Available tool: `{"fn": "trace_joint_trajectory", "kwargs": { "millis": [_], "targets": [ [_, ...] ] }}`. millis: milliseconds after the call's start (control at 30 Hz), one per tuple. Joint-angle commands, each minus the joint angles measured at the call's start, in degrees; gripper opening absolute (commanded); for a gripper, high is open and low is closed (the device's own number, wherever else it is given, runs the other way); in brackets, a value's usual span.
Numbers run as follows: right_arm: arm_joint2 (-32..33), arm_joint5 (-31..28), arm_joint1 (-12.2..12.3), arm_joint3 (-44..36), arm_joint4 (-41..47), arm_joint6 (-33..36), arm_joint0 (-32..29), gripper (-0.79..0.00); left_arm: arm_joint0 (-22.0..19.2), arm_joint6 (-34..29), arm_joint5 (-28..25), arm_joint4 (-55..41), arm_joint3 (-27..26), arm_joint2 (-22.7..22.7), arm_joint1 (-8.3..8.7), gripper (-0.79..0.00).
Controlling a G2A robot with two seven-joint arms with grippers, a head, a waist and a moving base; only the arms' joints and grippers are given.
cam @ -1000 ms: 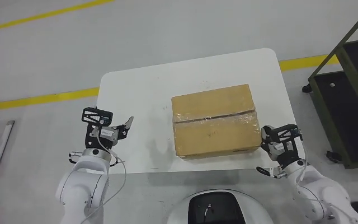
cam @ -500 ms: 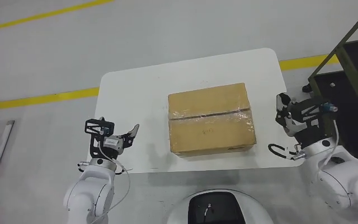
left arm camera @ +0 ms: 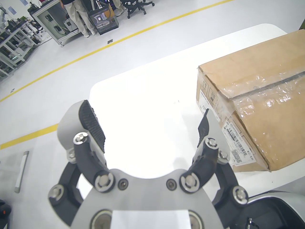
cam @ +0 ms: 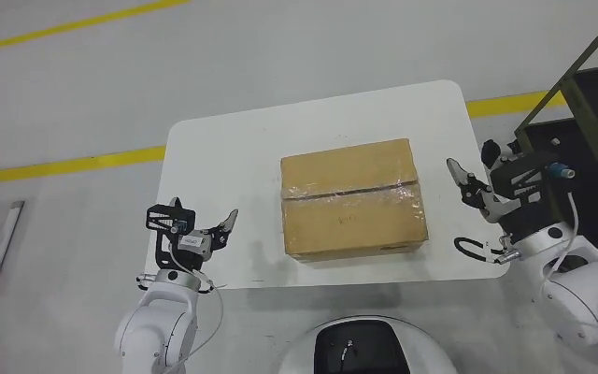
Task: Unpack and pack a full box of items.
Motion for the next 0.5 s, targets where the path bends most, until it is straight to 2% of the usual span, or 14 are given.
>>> {"fn": "trace_joint_trajectory", "kwargs": {
  "millis": [0, 100, 200, 300, 467],
  "targets": [
    [0.0, 0.0, 0.0, 0.0, 0.0, 0.0, 0.0, -0.236, 0.0, 0.0, 0.0, 0.0, 0.0, 0.0, 0.0, 0.0],
    [0.0, 0.0, 0.0, 0.0, 0.0, 0.0, 0.0, -0.112, 0.0, 0.0, 0.0, 0.0, 0.0, 0.0, 0.0, 0.0],
    [0.0, 0.0, 0.0, 0.0, 0.0, 0.0, 0.0, -0.033, 0.0, 0.0, 0.0, 0.0, 0.0, 0.0, 0.0, -0.001],
    [0.0, 0.0, 0.0, 0.0, 0.0, 0.0, 0.0, -0.003, 0.0, 0.0, 0.0, 0.0, 0.0, 0.0, 0.0, 0.0],
    [0.0, 0.0, 0.0, 0.0, 0.0, 0.0, 0.0, -0.001, 0.0, 0.0, 0.0, 0.0, 0.0, 0.0, 0.0, 0.0]
  ]
}}
